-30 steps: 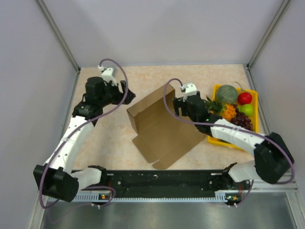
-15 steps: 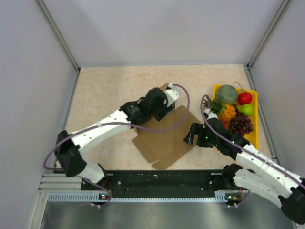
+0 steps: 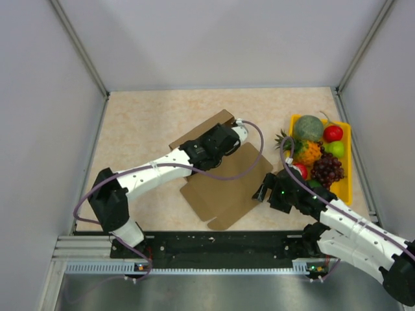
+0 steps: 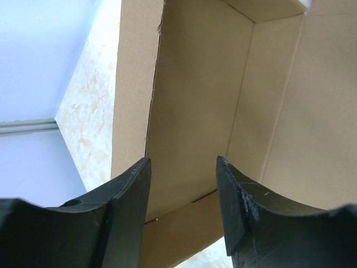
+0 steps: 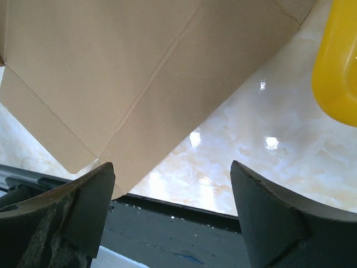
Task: Fold the paper box
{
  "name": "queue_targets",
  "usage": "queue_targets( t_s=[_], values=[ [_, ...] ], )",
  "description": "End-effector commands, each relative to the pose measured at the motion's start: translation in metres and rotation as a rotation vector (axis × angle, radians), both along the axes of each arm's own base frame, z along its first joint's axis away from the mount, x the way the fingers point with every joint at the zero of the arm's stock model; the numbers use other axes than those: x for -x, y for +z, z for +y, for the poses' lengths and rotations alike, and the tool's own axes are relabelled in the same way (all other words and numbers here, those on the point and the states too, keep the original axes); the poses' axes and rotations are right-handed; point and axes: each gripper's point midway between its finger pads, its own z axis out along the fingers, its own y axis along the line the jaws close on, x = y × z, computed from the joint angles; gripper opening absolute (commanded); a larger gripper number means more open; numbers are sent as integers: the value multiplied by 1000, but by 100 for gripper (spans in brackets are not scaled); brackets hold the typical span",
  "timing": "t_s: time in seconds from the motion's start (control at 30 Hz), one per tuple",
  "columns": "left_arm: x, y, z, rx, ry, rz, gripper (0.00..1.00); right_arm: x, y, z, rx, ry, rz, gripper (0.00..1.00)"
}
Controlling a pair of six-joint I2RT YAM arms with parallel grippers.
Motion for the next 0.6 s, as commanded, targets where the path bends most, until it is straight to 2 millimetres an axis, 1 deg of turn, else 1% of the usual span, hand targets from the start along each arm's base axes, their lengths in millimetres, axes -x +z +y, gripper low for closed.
queue_targets(
  t_s=[0.0,0.03,0.07,0.13,0.17,0.27,0.3,0.33,0.4,0.47,0.5,0.57],
  values=[
    [-18,8,13,12,76,-61,54,-6,15,3,-26,-26,-19,83],
    [-22,8,17,18,87,-59,54,-6,16,3,-31,-28,-19,84],
    [-23,8,18,29,83,-54,54,-6,17,4,-41,-32,-20,84],
    [-27,10,20,47,84,-48,54,-6,13,3,-58,-71,-9,85],
    [-27,9,20,53,81,-44,54,-8,10,6,-78,-75,-22,86],
    [-30,8,23,58,88,-36,54,-17,8,10,-138,-116,-64,86],
    [-32,4,24,57,93,-28,54,-19,8,12,-161,-123,-79,86],
    [-33,2,28,48,104,-21,54,-20,8,13,-175,-129,-85,86],
    [-36,1,30,45,113,-20,54,-21,2,17,-212,-140,-85,85],
    [-40,0,34,48,121,-14,54,-19,-7,21,-228,-133,-66,85],
    [-41,2,36,54,124,-15,54,-21,-2,29,-261,-104,-83,85],
    [-46,2,42,65,140,-6,54,-19,-9,31,-260,-92,-59,85]
  ],
)
